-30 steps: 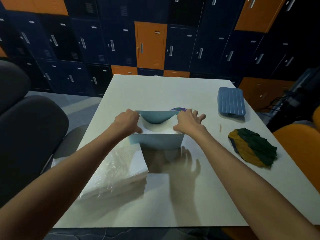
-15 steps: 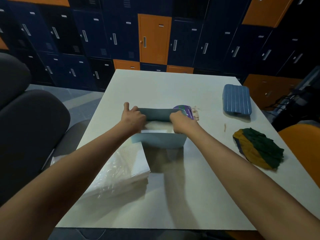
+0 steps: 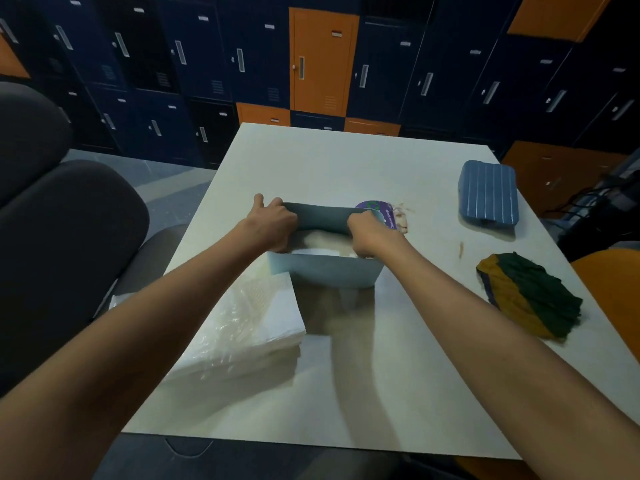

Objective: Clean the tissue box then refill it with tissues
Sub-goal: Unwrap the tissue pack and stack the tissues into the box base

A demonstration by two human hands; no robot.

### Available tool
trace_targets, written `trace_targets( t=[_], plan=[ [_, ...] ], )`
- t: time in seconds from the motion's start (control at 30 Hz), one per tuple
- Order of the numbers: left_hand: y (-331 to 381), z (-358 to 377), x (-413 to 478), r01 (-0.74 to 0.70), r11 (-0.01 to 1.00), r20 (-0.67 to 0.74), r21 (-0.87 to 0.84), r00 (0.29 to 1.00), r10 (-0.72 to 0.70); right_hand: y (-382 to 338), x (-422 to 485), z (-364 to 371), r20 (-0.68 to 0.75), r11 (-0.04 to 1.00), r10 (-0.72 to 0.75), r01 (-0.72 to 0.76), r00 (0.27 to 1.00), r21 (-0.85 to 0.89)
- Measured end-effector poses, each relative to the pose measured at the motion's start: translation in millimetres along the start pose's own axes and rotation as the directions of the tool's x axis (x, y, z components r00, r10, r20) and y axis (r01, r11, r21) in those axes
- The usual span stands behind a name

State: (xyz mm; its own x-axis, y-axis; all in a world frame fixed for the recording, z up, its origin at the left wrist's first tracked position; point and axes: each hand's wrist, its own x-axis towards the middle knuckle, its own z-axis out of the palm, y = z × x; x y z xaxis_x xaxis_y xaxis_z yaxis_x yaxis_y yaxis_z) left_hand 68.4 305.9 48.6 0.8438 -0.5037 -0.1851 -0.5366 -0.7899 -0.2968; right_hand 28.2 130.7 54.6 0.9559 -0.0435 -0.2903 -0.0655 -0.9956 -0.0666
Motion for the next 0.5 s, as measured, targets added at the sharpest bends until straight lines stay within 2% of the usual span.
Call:
trace_targets(
  t=[0.07, 0.13, 0.2, 0.27, 0.3, 0.37, 0.4, 0.5],
  plan=[
    [-6.0, -9.9, -9.4, -0.044, 0.988, -0.121, -0.151, 0.992, 0.026, 0.6, -3.5, -7.0, -0.043, 0.998, -0.008, 0.010, 0.999, 0.058],
    [-12.9, -20.3, -26.9, -0.075, 0.937, -0.246, -0.341, 0.969, -0.012, 0.1, -11.7, -14.8, -0.152, 0.980, 0.016, 0.014, 0.988, 0.197],
    [-17.1, -29.0, -52.0, -0.113, 0.839, -0.363, -0.532, 0.926, -0.106, -3.8, -29.5, -22.6, -0.309, 0.927, 0.024, 0.094, 0.951, 0.363],
    [-17.2, -31.7, -82.7, -0.144, 0.722, -0.417, -0.677, 0.883, -0.215, -11.8, -55.8, -25.7, -0.374, 0.838, -0.005, 0.208, 0.928, 0.505],
    [-16.6, -29.9, -98.8, -0.128, 0.660, -0.384, -0.740, 0.887, -0.258, -16.9, -70.7, -23.6, -0.355, 0.780, -0.031, 0.245, 0.934, 0.575],
    [-15.6, -18.5, -128.3, -0.029, 0.570, -0.226, -0.821, 0.933, -0.279, -26.6, -94.2, -10.9, -0.252, 0.700, -0.099, 0.247, 0.963, 0.670],
    [-15.7, -9.5, -140.2, 0.033, 0.578, -0.154, -0.815, 0.950, -0.272, -30.8, -100.3, -0.7, -0.193, 0.702, -0.128, 0.227, 0.973, 0.675],
    [-14.3, 24.9, -163.6, 0.213, 0.714, 0.021, -0.667, 0.963, -0.268, -43.3, -106.7, 32.1, -0.074, 0.724, -0.121, 0.139, 0.990, 0.676]
  ],
)
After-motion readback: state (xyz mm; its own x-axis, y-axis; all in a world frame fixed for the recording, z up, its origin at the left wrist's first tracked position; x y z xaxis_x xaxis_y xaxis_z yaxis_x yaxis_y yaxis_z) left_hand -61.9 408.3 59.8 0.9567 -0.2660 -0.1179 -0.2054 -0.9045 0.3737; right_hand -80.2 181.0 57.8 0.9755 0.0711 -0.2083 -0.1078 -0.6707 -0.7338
